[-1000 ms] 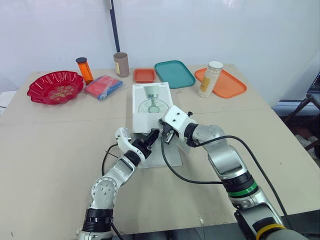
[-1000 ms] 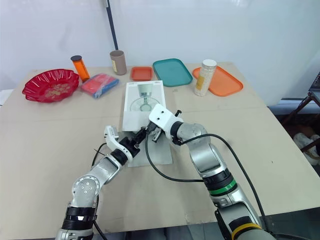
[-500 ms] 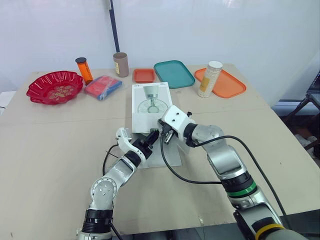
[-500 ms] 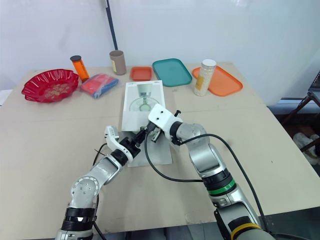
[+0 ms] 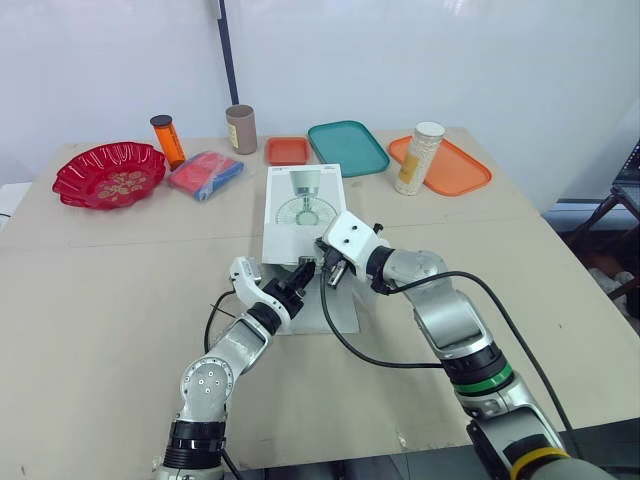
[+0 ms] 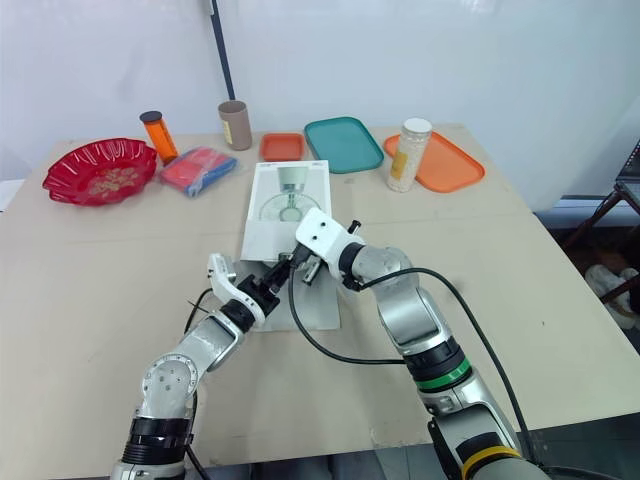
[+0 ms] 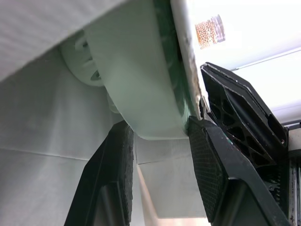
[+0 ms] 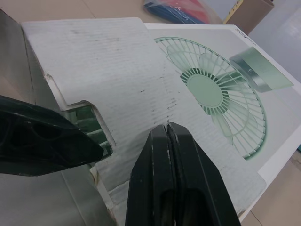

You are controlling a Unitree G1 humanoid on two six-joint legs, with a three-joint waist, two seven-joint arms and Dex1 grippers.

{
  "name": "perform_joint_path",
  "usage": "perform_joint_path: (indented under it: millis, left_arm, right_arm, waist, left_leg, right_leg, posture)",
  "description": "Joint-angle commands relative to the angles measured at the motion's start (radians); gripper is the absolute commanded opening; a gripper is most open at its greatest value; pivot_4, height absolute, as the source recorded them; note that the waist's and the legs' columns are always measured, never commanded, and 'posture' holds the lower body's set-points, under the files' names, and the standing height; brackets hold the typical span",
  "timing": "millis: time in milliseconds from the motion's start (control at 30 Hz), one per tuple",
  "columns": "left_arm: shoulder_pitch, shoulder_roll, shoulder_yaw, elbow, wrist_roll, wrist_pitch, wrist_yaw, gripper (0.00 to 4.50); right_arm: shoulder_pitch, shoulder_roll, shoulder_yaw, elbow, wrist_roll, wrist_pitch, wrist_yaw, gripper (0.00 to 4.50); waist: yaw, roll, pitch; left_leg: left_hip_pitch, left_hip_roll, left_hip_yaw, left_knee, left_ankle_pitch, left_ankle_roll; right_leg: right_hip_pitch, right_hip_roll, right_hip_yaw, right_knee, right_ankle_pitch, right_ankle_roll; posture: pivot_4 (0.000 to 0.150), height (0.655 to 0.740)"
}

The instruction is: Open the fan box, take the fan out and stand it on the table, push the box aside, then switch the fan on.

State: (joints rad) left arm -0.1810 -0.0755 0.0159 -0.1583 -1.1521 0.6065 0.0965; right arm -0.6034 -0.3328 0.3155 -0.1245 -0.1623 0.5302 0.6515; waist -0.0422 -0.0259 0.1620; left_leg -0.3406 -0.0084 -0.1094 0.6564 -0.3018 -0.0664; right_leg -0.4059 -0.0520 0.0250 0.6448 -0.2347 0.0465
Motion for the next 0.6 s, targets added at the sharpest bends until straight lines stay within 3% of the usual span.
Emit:
perform_joint_path:
  millis: [33, 600]
  left_arm:
    - [0.035, -0.067, 0.003, -0.042, -0.002, -0.011, 0.017, 1.3]
    - [0.137, -0.014, -0.023, -0.243, -0.18, 0.064, 0.214, 1.3]
  right_arm:
    - [0.018, -0.002, 0.039, 0.007, 0.002, 0.024, 0.02, 0.0]
    - [0.005, 0.003, 0.052, -0.025, -0.02, 0.11, -0.008, 0.0]
  waist:
    - [-0.001, 0.0, 0.0]
    - [-0.002, 0.0, 0.0]
  left_leg:
    - [0.0, 0.0, 0.0, 0.0, 0.0, 0.0]
    - [0.0, 0.0, 0.0, -0.001, 0.0, 0.0]
  right_leg:
    - [0.0, 0.0, 0.0, 0.0, 0.0, 0.0]
    - [0.0, 0.0, 0.0, -0.001, -0.001, 0.0]
  posture:
    - [0.15, 0.7255]
    - [0.15, 0.7255]
